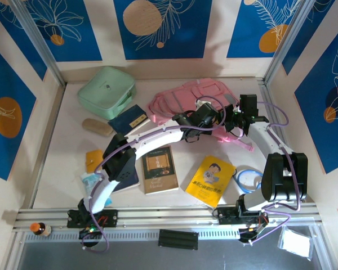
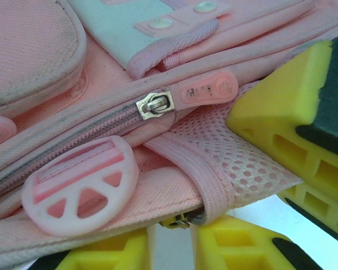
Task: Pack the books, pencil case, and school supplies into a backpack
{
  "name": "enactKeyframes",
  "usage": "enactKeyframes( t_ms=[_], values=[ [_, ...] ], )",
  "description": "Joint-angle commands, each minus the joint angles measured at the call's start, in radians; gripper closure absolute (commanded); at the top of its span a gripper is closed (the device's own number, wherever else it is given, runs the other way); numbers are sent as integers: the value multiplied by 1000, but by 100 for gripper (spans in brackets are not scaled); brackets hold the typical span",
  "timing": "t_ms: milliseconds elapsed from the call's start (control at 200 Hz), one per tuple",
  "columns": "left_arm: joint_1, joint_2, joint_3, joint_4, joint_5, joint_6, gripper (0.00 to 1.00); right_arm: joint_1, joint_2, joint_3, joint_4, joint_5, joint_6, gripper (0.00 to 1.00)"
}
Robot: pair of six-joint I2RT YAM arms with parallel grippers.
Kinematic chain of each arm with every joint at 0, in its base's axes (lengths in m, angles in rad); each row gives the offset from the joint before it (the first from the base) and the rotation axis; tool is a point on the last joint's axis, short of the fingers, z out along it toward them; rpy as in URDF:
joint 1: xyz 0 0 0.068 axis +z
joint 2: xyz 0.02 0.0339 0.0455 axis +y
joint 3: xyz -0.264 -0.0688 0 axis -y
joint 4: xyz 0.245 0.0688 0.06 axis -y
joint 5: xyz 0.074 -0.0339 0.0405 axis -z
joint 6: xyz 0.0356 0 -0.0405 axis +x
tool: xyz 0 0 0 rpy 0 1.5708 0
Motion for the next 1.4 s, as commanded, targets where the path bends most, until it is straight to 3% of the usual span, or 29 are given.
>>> enactKeyframes(
  t_ms=[0,555,810,1010,1260,1395],
  values=[
    [17,20,46,10,-55,33,78,18,-3,40,-16,-73,-18,93],
    [18,3,18,-58,-129,14,86,11,-4,40,-27,-58,-24,94],
    [18,10,24,-43,-123,26,76,13,10,32,-10,-72,-13,94],
    [18,37,55,-46,-116,45,76,13,9,32,-8,-77,-12,94],
    [18,76,105,-63,-122,65,82,12,6,29,-6,-80,-13,94],
    [18,70,110,-75,-115,68,90,8,4,23,-7,-77,-18,94]
  ],
)
